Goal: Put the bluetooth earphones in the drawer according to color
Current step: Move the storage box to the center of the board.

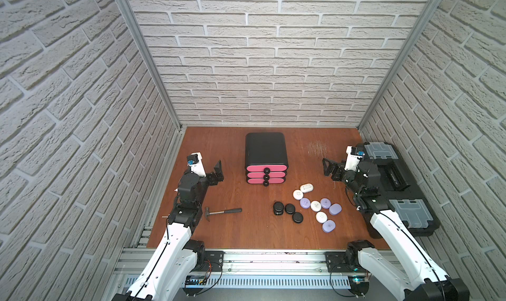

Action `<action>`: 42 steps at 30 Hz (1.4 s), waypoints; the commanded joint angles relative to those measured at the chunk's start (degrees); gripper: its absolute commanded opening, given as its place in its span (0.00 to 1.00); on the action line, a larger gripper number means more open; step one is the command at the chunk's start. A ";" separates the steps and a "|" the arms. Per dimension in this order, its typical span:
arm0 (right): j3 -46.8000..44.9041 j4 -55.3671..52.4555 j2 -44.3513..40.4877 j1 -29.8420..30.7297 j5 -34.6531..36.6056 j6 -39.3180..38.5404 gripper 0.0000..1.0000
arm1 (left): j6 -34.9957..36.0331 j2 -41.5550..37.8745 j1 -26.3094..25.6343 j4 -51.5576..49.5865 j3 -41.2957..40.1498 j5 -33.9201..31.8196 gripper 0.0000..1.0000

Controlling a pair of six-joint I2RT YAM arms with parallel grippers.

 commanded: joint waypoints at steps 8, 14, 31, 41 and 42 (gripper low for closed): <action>2.25 -4.59 4.98 0.54 -22.77 7.01 1.00 | -10.59 4.26 0.95 5.62 -4.40 10.14 0.98; 7.67 -3.67 14.18 5.65 -25.54 7.19 0.94 | -12.17 10.47 1.03 8.66 -3.03 15.76 0.98; 37.05 -10.98 44.64 19.01 -25.00 5.62 0.84 | -10.85 10.82 0.62 9.34 -3.48 16.48 0.98; 49.75 -15.85 55.12 20.72 -24.48 3.79 0.83 | -10.69 12.68 -0.55 10.60 -2.16 19.63 0.98; 49.48 -15.79 54.47 20.68 -23.40 3.96 0.83 | -10.77 12.53 -0.55 10.65 -1.99 19.89 0.98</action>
